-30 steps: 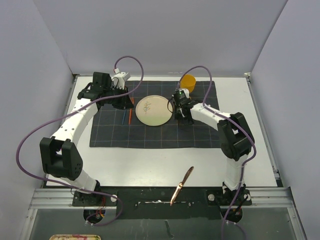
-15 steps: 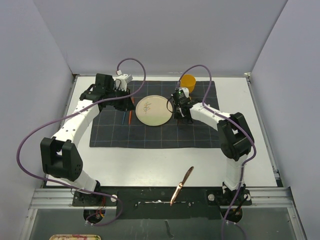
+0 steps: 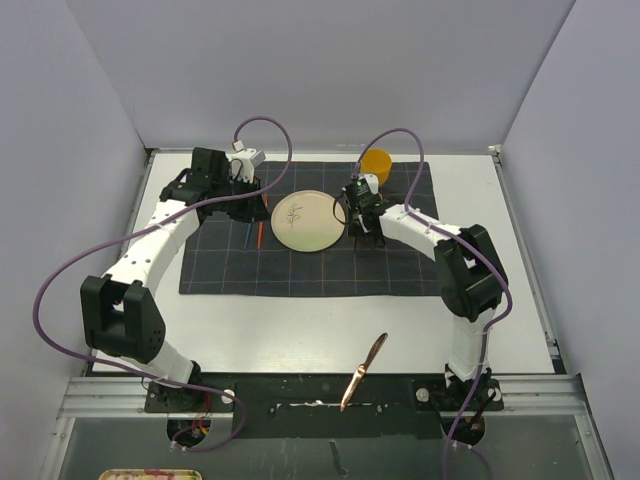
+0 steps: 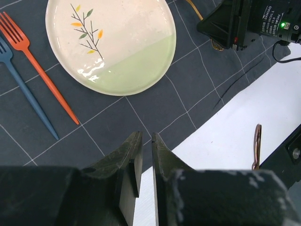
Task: Set the dinner table for one person
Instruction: Place the spoon on the napkin.
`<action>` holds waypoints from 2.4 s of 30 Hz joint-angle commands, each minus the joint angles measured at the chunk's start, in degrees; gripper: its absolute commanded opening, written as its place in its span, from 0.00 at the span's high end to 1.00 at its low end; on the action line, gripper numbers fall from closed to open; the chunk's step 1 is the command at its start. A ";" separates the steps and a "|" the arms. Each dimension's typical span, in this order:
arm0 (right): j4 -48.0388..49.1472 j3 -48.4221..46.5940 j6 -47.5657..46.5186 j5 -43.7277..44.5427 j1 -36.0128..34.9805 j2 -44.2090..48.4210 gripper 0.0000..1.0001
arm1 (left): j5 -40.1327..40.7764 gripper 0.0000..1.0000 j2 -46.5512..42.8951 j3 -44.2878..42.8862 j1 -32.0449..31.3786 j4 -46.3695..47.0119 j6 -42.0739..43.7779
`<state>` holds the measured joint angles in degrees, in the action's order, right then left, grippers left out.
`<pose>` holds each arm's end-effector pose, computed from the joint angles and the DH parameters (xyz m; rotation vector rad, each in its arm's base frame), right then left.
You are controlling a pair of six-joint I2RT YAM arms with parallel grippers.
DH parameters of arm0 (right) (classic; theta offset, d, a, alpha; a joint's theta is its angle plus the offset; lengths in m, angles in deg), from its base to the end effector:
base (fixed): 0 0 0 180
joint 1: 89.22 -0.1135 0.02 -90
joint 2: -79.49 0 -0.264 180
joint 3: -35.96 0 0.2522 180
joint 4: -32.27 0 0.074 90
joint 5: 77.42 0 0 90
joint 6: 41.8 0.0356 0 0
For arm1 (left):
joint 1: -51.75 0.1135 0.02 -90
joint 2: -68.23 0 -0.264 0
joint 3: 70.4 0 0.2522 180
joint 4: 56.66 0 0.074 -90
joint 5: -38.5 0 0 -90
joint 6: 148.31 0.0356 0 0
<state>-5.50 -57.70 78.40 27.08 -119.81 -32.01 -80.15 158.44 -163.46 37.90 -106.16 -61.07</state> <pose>0.3644 0.2051 0.1924 0.0898 2.4985 0.1170 0.3310 -0.0992 0.3135 0.4675 2.3313 -0.7335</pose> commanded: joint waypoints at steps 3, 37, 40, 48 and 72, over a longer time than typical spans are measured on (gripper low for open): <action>1.44 -2.91 0.99 2.19 -0.57 -0.59 1.00 | 0.35 0.87 -3.88 -0.47 -0.35 2.48 -0.13; 1.75 -2.48 1.01 2.74 -0.57 0.23 1.00 | 1.03 0.86 -4.16 -0.06 -1.35 2.28 -0.17; 1.77 -2.62 0.92 2.88 -0.55 0.23 1.00 | 1.13 0.86 -4.27 -0.06 -1.35 2.31 -0.16; 1.70 -2.61 1.18 2.77 -0.53 -0.19 1.00 | 1.29 0.86 -4.18 0.08 -1.53 2.21 0.03; -1.91 -5.91 3.19 1.85 -0.42 -1.97 1.00 | 1.16 0.86 -4.35 -0.21 -2.18 1.91 -0.22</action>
<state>-7.49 -60.38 80.19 28.04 -120.05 -33.17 -78.38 157.18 -163.03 36.20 -106.19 -61.05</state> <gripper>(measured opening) 0.130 0.139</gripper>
